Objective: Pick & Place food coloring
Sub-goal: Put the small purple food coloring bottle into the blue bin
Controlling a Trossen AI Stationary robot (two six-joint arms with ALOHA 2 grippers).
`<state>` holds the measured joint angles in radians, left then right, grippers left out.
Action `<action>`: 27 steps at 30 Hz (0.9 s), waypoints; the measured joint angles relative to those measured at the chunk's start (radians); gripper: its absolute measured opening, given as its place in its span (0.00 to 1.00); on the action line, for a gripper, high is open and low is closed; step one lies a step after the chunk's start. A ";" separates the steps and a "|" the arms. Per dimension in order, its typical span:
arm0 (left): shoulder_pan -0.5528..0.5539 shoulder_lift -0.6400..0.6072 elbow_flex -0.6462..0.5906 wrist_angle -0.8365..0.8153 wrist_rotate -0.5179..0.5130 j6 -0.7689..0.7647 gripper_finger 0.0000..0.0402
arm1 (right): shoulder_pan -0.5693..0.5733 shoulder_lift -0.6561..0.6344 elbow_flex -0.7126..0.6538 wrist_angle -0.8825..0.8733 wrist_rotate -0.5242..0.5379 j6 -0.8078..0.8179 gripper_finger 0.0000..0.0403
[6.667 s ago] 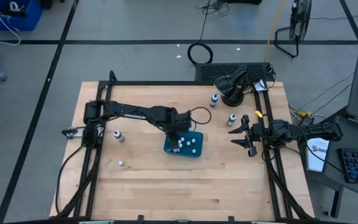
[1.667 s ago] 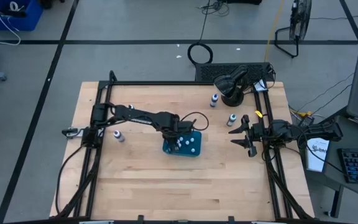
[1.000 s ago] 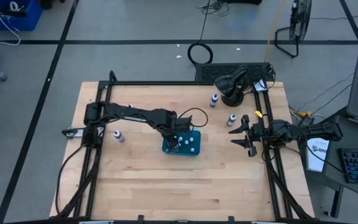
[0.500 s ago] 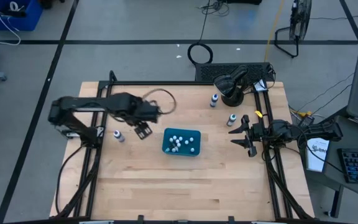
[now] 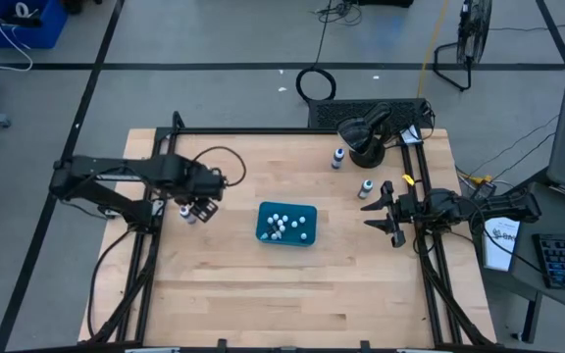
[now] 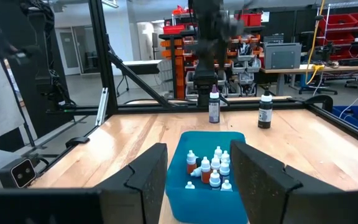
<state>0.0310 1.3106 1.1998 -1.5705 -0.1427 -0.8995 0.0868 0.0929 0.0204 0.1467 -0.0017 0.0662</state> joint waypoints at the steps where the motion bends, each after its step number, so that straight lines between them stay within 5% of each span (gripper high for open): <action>1: 0.006 0.001 -0.036 0.000 0.006 -0.008 0.61 | 0.000 0.000 0.000 0.000 0.000 0.000 0.41; 11: 0.067 -0.024 -0.330 0.202 0.138 0.053 0.61 | 0.000 0.000 0.000 0.000 0.000 0.000 0.41; 27: 0.081 -0.038 -0.494 0.392 0.146 0.076 0.61 | 0.000 0.000 0.000 0.000 0.000 0.000 0.41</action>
<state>0.1120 1.2724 0.7054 -1.1788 0.0037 -0.8239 0.0870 0.0929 0.0204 0.1467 -0.0017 0.0664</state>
